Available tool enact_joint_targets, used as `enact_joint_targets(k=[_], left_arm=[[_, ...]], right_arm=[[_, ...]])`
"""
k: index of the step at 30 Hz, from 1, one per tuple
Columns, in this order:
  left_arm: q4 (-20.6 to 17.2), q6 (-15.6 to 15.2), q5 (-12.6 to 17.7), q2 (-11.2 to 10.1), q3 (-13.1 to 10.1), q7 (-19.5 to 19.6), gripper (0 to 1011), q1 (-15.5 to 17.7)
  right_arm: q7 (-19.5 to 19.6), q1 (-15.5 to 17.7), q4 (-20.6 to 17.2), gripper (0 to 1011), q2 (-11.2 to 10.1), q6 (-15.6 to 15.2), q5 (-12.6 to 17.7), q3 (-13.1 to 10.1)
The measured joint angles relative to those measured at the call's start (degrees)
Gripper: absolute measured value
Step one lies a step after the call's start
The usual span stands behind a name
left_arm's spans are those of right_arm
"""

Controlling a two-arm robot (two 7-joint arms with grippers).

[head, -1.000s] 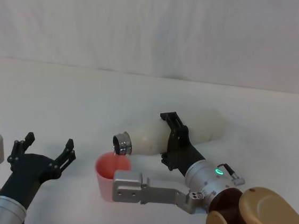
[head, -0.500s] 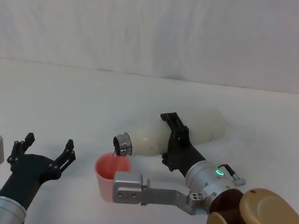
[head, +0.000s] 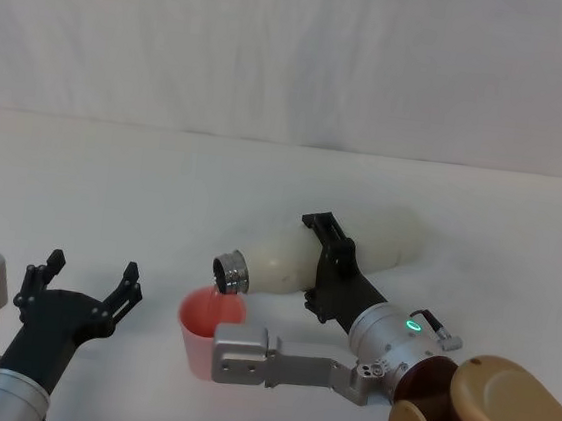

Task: Grasp the thermos with one hand and pour water into the cup lid.

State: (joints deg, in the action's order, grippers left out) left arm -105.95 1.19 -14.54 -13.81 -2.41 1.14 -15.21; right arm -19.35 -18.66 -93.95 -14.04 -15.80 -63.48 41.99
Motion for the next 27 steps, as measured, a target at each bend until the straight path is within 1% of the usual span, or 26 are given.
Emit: enact_joint_targets(k=[27], left_arm=[[0.0,0.0,0.0,0.0,0.0,0.0,1001,0.0]], right_arm=[[0.0,0.01,0.02,961,-0.19,-0.09,-0.77,0.17]])
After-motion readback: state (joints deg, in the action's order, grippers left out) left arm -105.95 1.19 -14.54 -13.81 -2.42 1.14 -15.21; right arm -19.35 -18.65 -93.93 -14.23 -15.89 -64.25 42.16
